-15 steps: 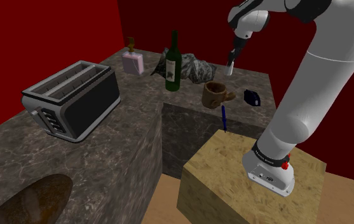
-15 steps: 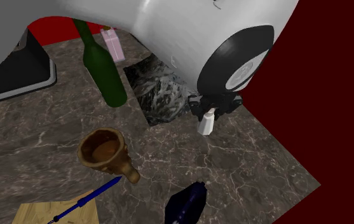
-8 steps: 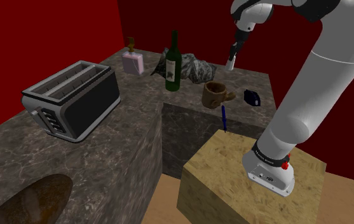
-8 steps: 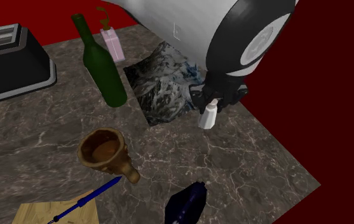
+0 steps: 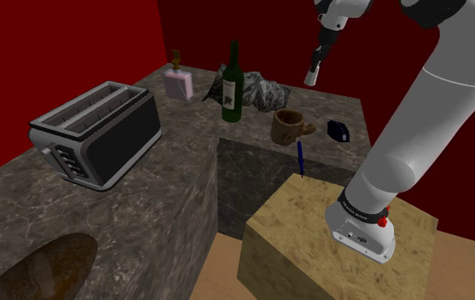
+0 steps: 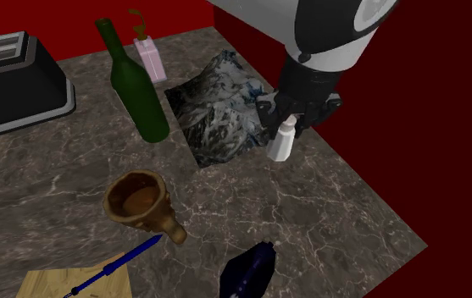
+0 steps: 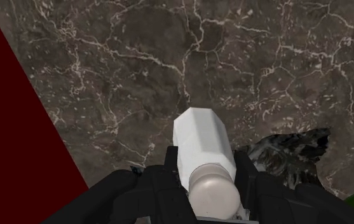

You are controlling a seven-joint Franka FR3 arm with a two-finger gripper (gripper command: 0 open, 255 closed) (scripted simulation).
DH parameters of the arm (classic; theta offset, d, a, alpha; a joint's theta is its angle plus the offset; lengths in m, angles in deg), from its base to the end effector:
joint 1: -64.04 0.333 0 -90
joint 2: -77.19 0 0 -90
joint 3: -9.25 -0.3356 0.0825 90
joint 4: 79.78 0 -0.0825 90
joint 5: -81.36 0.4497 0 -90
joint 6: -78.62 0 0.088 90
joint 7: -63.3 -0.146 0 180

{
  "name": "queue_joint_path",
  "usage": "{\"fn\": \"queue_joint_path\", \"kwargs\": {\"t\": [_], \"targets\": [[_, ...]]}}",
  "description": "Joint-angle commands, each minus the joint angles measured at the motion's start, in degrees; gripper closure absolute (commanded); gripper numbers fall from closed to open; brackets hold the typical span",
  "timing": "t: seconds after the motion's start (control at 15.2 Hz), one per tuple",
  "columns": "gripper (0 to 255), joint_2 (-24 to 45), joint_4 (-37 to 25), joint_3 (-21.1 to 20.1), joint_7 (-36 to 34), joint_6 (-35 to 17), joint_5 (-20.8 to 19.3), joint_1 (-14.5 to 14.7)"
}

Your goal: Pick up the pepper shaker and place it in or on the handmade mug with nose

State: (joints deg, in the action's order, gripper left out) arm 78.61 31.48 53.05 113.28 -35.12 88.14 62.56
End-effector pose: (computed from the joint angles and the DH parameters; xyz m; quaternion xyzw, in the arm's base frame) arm 0.4512 -0.4367 0.4296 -0.9987 -0.0180 -0.0426 0.0214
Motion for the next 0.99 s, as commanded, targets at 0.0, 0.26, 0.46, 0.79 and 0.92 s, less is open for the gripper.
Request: {"fn": "queue_joint_path", "kwargs": {"t": [0.0, 0.26, 0.46, 0.79, 0.92], "targets": [[255, -0.6, -1.0, -0.1, -0.6, 1.5, -0.6, 0.2], [255, -1.3, -3.5, -0.2, -1.2, 4.4, -1.2, 0.2], [255, -1.6, -5.6, -0.2, -1.6, 6.6, -1.5, 0.3], [255, -4.7, -5.6, -1.0, -4.0, 8.8, -3.7, 1.1], [255, -10.2, -1.1, -3.1, -8.2, 8.2, -7.5, 2.0]]}}
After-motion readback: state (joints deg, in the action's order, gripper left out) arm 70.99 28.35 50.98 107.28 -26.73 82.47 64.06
